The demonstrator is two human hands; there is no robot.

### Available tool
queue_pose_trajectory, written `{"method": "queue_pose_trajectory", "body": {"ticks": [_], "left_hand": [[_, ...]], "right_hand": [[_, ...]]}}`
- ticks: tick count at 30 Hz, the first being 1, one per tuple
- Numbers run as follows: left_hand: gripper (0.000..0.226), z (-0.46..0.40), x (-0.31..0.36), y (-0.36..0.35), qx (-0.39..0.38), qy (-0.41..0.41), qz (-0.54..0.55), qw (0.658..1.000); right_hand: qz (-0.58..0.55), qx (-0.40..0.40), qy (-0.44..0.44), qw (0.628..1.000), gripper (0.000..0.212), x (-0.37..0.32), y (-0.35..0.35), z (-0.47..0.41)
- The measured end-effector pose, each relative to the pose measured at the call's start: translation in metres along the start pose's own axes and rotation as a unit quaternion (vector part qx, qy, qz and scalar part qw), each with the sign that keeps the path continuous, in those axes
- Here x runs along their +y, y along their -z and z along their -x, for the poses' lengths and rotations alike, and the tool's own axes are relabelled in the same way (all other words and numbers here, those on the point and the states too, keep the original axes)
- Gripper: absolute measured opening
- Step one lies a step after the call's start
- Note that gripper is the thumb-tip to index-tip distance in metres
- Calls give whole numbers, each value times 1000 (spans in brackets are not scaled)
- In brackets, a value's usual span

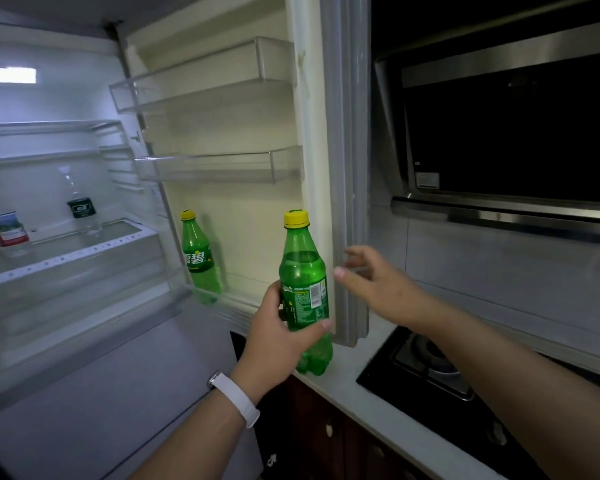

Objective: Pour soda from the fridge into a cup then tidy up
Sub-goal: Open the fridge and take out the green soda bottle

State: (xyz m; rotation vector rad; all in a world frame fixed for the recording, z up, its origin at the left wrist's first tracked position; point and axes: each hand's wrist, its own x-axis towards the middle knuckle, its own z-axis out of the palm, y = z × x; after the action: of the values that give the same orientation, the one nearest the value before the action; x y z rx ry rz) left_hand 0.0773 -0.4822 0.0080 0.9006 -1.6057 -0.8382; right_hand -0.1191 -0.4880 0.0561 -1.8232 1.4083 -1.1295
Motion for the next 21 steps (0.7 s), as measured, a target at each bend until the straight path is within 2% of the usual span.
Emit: {"method": "queue_pose_trajectory", "body": {"ticks": [3, 5, 8, 21], "left_hand": [[61, -1, 3, 1, 16, -4, -14, 1000], [61, -2, 4, 0, 23, -6, -24, 999], [61, -5, 6, -3, 30, -10, -30, 999], [66, -17, 1, -28, 57, 8, -29, 998]], "right_hand": [[30, 49, -22, 998, 85, 20, 22, -13], [67, 65, -29, 995, 78, 33, 32, -21], [107, 77, -28, 991, 79, 49, 42, -33], [151, 6, 24, 988, 88, 76, 24, -50]]}}
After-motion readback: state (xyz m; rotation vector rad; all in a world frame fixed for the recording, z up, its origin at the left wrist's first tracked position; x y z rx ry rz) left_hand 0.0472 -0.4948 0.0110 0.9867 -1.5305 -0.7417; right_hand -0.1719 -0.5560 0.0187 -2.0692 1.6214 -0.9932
